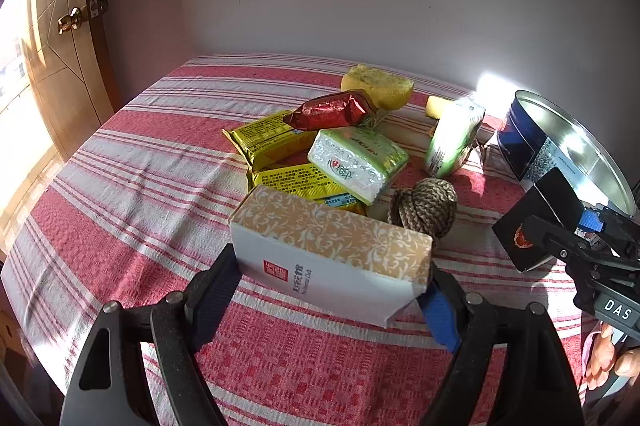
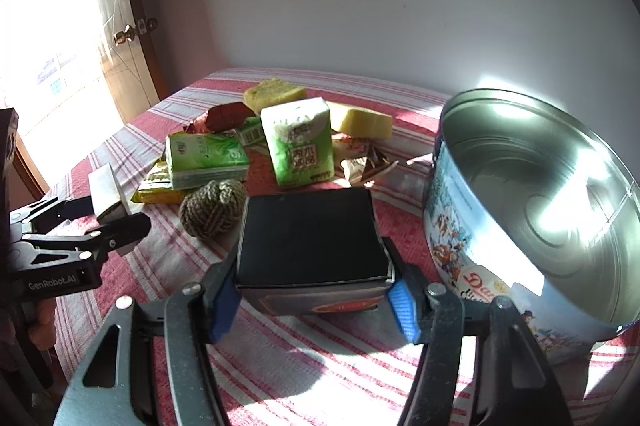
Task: Organize objects
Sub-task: 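Carry the white box and black box over the silver tin basin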
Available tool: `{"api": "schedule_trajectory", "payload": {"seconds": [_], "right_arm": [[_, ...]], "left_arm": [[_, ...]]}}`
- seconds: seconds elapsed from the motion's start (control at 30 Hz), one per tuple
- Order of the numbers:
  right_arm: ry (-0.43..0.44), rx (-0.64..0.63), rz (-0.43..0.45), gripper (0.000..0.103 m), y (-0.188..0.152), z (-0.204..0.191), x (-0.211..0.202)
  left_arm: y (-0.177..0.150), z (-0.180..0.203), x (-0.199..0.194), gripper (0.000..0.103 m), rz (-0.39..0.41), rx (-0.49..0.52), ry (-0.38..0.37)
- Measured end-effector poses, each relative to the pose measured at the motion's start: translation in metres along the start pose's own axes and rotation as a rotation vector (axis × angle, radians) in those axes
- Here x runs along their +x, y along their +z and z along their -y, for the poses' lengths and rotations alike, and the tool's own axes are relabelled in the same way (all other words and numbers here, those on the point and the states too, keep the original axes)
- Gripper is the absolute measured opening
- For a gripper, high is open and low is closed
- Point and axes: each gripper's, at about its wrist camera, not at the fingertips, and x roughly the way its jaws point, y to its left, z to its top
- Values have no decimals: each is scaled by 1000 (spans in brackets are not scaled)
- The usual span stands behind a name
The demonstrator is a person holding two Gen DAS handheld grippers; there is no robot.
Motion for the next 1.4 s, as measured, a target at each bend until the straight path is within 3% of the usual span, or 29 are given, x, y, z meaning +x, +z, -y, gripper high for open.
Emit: {"api": "schedule_trajectory", "payload": {"seconds": [0.2,0.53,0.8,1.03,1.4], "right_arm": [[15,50,204,64,11,4,-51],[-166,115,358,64,14,48,-107],[-387,216,397,64,8,111,-135],[-542,284,398,64,-5,147,-131],[-599,276,342,64,-6,162,-105]], "left_arm": [[16,20,-22,84,91,56,34],[50,90,-39,84,200,147,-66],[67,151,-32,84,243,213,-156],[75,191,-10,84,241,253,-200],[82,232,42,84,166,273,-242]]}}
